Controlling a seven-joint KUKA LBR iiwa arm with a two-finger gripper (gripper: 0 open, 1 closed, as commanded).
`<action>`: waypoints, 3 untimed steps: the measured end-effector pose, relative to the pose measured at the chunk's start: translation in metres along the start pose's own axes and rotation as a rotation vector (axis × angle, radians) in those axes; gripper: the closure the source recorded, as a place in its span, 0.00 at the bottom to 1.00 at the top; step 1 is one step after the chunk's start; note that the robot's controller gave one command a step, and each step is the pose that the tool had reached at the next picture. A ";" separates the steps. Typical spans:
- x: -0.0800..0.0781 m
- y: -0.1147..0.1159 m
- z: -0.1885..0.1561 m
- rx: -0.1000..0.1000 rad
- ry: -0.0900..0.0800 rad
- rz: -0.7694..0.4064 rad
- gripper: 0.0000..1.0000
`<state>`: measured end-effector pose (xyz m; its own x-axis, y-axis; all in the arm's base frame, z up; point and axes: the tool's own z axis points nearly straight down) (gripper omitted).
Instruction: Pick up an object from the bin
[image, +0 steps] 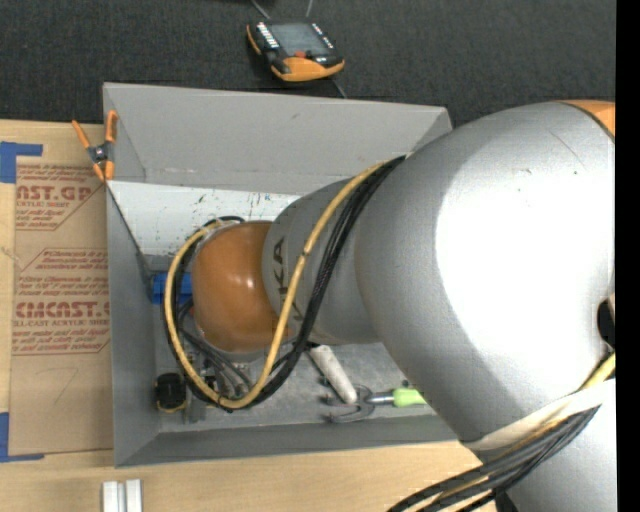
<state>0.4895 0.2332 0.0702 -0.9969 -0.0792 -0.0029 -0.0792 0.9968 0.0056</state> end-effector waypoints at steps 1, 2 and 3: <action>0.000 0.000 0.000 0.000 0.000 0.000 1.00; 0.001 0.000 -0.010 0.001 0.003 0.000 1.00; 0.003 0.000 -0.037 0.002 0.009 0.000 1.00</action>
Offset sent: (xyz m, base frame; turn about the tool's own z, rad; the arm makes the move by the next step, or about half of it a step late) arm -0.0001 0.0001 0.0252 -0.0002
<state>0.4869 0.2327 0.1077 -0.9968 -0.0793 0.0060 -0.0792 0.9968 0.0035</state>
